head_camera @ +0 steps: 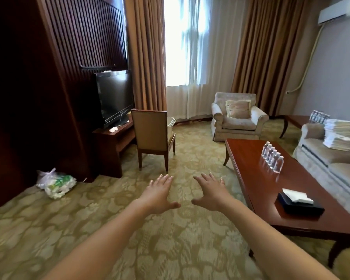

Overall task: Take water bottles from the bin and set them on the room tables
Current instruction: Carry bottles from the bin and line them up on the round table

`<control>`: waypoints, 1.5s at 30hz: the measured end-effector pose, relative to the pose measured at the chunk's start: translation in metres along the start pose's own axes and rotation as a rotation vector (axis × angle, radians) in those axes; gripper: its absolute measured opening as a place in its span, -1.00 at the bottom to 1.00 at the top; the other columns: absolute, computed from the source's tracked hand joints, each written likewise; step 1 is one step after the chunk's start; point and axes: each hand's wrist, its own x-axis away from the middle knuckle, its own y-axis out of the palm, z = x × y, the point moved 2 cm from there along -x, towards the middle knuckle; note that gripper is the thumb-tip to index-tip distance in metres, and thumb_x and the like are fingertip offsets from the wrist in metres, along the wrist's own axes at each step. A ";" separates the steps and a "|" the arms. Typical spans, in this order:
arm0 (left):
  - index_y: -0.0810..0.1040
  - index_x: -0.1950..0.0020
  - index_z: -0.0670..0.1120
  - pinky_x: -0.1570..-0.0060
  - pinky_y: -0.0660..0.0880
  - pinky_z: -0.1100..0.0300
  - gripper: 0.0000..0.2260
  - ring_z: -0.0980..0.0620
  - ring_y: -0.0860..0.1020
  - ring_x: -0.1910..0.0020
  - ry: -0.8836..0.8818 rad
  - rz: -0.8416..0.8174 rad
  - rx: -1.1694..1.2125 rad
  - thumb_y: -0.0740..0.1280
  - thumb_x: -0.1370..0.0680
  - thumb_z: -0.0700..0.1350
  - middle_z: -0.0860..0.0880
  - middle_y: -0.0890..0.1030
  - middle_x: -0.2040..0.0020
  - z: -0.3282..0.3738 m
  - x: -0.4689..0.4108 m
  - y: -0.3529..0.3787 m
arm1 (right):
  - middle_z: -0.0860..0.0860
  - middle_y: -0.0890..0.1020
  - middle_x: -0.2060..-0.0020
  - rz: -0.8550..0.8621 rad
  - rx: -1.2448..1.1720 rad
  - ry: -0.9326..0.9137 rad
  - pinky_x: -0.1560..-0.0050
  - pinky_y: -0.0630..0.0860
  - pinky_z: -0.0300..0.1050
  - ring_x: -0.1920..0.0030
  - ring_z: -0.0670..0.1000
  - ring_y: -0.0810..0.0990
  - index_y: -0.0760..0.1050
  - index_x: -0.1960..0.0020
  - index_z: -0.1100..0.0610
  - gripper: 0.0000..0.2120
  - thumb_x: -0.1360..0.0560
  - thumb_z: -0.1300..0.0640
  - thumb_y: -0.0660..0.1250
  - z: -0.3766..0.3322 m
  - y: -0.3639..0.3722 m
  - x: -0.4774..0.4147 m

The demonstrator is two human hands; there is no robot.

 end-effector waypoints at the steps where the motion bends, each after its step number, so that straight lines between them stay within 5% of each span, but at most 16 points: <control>1: -0.17 -0.62 -0.04 -0.56 -0.16 -0.04 -0.09 -0.01 -0.18 -0.59 -0.004 -0.005 0.014 0.30 -0.50 0.29 -0.03 -0.14 -0.63 -0.003 -0.021 -0.003 | 0.03 -0.03 -0.62 -0.008 0.002 -0.004 -0.52 -0.21 0.28 -0.61 0.14 -0.16 -0.03 -0.62 -0.06 -0.13 -0.49 -0.22 0.36 0.007 -0.004 -0.022; 27: -0.14 -0.62 -0.02 -0.56 -0.18 -0.05 -0.11 -0.01 -0.18 -0.59 0.025 -0.087 -0.033 0.25 -0.50 0.34 -0.03 -0.15 -0.62 -0.161 -0.693 -0.074 | 0.05 -0.04 -0.62 -0.015 -0.045 0.038 -0.53 -0.26 0.28 -0.60 0.15 -0.21 -0.03 -0.62 -0.06 -0.17 -0.50 -0.23 0.32 0.176 -0.082 -0.675; 45: -0.12 -0.62 -0.04 -0.54 -0.16 -0.06 -0.15 -0.03 -0.17 -0.60 -0.249 -0.021 0.063 0.23 -0.54 0.31 -0.04 -0.12 -0.63 -0.241 -1.124 -0.124 | 0.04 -0.02 -0.62 -0.108 0.056 -0.288 -0.52 -0.27 0.30 -0.60 0.14 -0.22 0.02 -0.62 -0.05 -0.18 -0.50 -0.19 0.35 0.282 -0.150 -1.153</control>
